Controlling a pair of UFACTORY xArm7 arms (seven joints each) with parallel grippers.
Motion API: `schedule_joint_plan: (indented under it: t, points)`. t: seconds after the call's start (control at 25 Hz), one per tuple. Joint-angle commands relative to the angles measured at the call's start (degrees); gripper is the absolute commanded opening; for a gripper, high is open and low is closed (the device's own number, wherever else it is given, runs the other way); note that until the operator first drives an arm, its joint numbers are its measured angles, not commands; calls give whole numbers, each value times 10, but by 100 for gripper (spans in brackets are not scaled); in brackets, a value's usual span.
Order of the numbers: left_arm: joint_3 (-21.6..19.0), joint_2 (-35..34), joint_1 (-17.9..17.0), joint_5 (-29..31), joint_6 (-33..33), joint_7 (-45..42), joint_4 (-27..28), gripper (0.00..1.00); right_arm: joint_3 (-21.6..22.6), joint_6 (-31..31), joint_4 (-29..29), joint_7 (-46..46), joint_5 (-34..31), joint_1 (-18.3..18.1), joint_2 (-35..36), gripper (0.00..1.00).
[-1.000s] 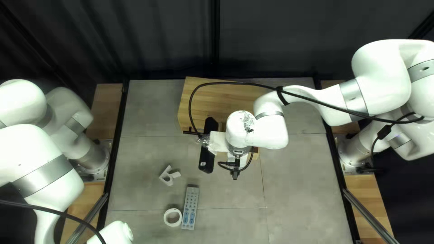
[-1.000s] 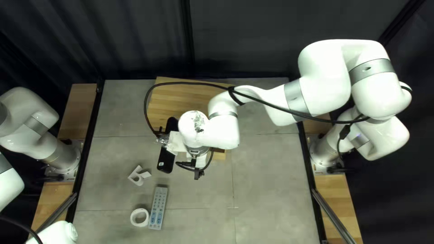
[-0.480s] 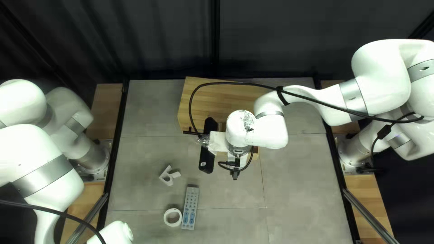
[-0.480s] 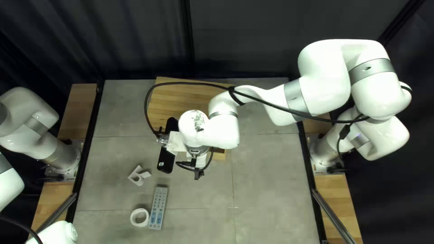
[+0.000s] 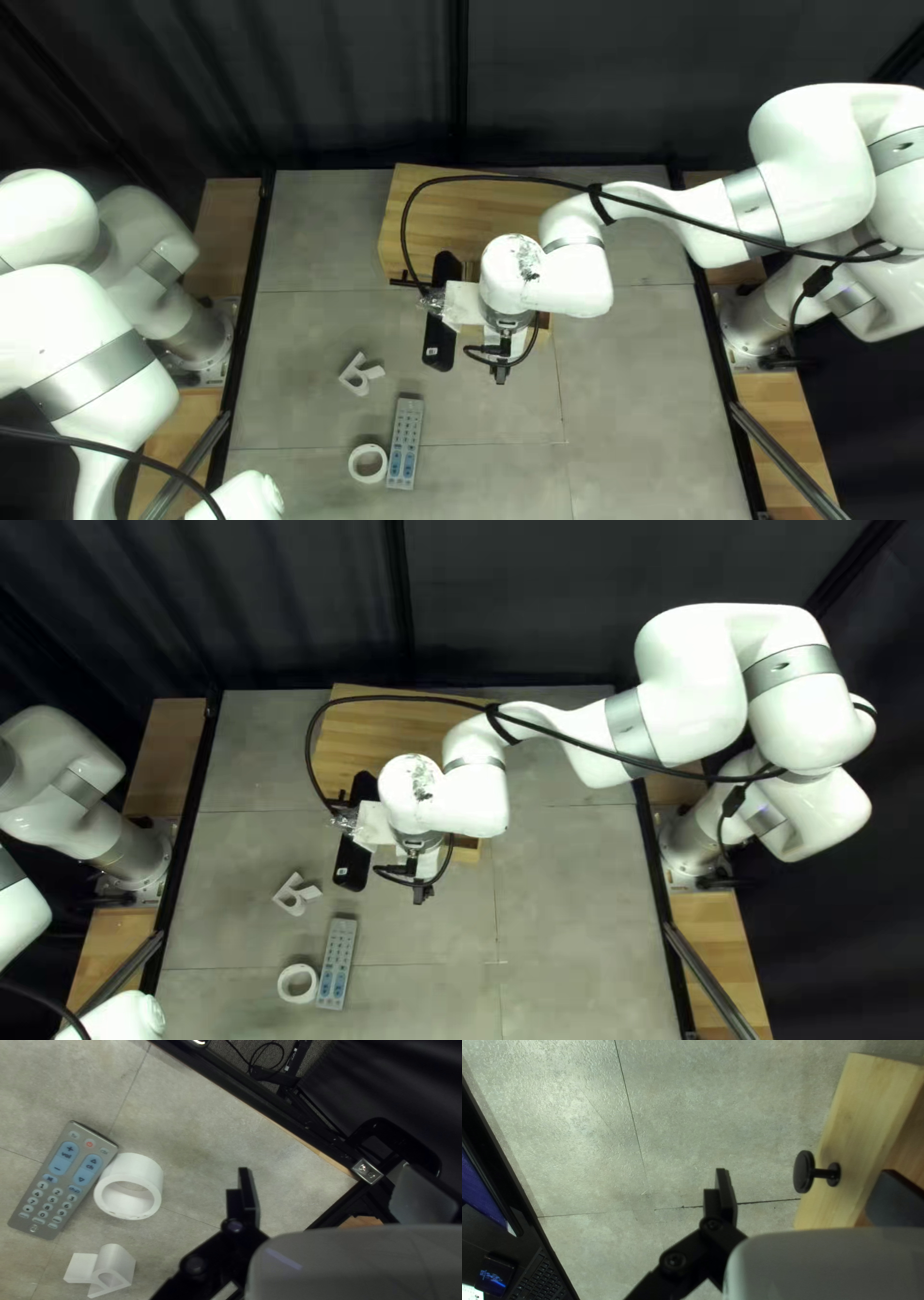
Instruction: Open drawers and place objects into drawer and close
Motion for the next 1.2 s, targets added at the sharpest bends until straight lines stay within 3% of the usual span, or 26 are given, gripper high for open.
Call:
schedule_joint_plan:
  t: [0.04,0.44,0.92,1.2]
  points:
    - [0,0,0,0,0,0,0,100,0,4,5,-1,1,0,1,100]
    - [0,0,0,0,0,0,0,100,2,16,12,-2,-6,3,-6,100]
    - [0,0,0,0,0,0,0,100,-3,199,73,-88,-129,11,-66,100]
    - [0,0,0,0,0,0,0,100,13,182,-20,-228,-165,26,-159,100]
